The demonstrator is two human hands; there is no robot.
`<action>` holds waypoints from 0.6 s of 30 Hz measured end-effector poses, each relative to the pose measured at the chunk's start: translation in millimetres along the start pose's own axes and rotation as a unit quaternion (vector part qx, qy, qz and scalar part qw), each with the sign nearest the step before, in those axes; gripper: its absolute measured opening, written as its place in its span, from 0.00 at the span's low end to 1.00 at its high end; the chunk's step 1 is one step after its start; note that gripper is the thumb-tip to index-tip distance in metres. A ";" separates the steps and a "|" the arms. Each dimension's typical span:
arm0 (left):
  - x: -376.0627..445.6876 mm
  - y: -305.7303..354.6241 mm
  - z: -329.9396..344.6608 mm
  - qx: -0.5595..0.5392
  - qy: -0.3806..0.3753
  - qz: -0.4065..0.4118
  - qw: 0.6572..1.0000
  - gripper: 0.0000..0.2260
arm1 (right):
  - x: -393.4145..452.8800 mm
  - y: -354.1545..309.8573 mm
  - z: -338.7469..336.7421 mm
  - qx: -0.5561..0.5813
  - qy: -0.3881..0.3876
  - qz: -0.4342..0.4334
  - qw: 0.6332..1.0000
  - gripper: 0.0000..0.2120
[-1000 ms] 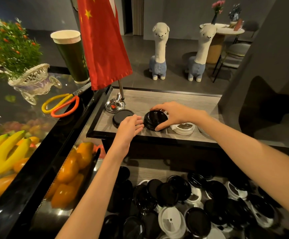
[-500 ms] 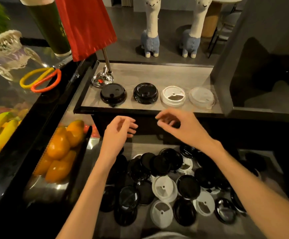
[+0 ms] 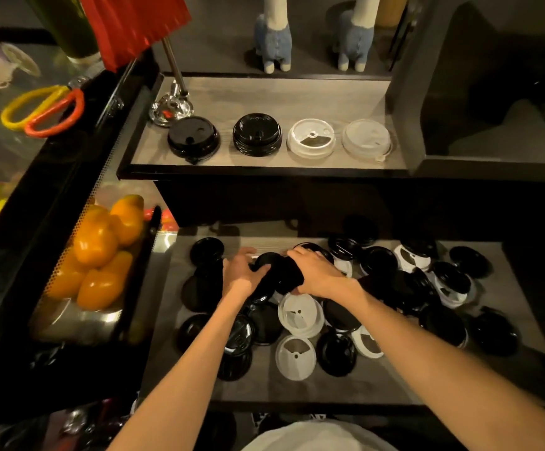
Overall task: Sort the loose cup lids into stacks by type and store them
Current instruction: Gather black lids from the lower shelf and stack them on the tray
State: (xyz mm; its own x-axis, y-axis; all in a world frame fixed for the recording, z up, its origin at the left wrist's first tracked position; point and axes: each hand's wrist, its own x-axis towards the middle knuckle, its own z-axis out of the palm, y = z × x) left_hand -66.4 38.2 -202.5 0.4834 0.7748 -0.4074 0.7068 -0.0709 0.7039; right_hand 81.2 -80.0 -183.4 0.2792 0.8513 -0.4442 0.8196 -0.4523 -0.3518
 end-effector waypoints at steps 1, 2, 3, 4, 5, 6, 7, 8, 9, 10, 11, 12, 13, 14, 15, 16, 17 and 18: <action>0.1 1.9 2.7 0.004 0.003 -0.004 1.000 0.20 | -0.8 1.8 0.7 0.007 0.006 0.000 1.000 0.45; 1.7 1.7 6.0 -0.004 0.005 -0.010 1.000 0.19 | -2.6 3.5 0.0 0.016 0.014 -0.003 1.000 0.45; 2.1 2.2 8.0 -0.016 0.011 -0.015 1.000 0.16 | -4.8 6.1 -0.8 0.029 0.027 -0.008 0.999 0.45; 3.4 2.3 9.7 -0.033 0.020 -0.019 0.999 0.14 | -7.7 10.0 -2.1 0.045 0.040 -0.011 0.998 0.44; 3.3 4.1 9.8 -0.051 0.030 -0.024 0.998 0.14 | -12.0 14.6 -3.7 0.064 0.058 -0.013 0.996 0.43; 4.7 5.8 10.5 -0.075 0.038 -0.029 0.996 0.14 | -17.5 20.6 -6.0 0.090 0.076 -0.012 0.993 0.42; 3.5 10.1 9.3 -0.099 0.043 -0.034 0.994 0.13 | -24.1 26.9 -8.2 0.122 0.095 -0.009 0.988 0.42; 3.7 13.0 8.0 -0.119 0.045 -0.039 0.991 0.13 | -31.1 32.9 -11.0 0.154 0.118 -0.008 0.981 0.42; 2.1 16.4 5.2 -0.138 0.044 -0.043 0.989 0.13 | -38.0 37.9 -13.8 0.183 0.144 -0.008 0.972 0.42; 1.7 17.8 3.5 -0.165 0.041 -0.046 0.984 0.13 | -44.7 41.5 -17.0 0.210 0.167 -0.010 0.963 0.41; -2.8 22.2 -0.3 -0.196 0.034 -0.044 0.979 0.13 | -51.4 44.1 -20.2 0.234 0.186 -0.010 0.954 0.41; -3.8 21.8 -2.3 -0.233 0.027 -0.039 0.971 0.14 | -57.4 44.9 -24.2 0.254 0.200 -0.009 0.946 0.40; -8.8 24.1 -5.7 -0.264 0.015 -0.032 0.964 0.13 | -62.8 44.6 -28.4 0.271 0.211 -0.008 0.939 0.40; -11.8 25.5 -7.9 -0.298 0.004 -0.026 0.954 0.13 | -67.3 43.8 -32.8 0.287 0.221 -0.011 0.932 0.39; -17.7 29.7 -12.4 -0.323 -0.007 -0.022 0.946 0.13 | -71.3 42.0 -37.6 0.306 0.229 -0.018 0.924 0.38; -20.2 32.2 -14.6 -0.353 -0.020 -0.021 0.935 0.12 | -74.9 39.4 -42.5 0.327 0.236 -0.027 0.915 0.38; -26.3 38.2 -18.1 -0.375 -0.036 -0.016 0.926 0.11 | -79.0 36.6 -47.7 0.349 0.243 -0.038 0.904 0.37; -30.6 43.4 -20.0 -0.406 -0.059 -0.010 0.912 0.07 | -82.6 32.9 -53.0 0.362 0.251 -0.050 0.896 0.37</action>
State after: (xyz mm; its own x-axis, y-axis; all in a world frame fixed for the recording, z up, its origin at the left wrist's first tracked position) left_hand -60.9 24.0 -147.8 0.5601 0.6951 -0.4507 0.1231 0.4681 0.8750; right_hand 111.6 -151.1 -114.6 0.5617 0.8272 -0.0172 0.3640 -0.2657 -0.8927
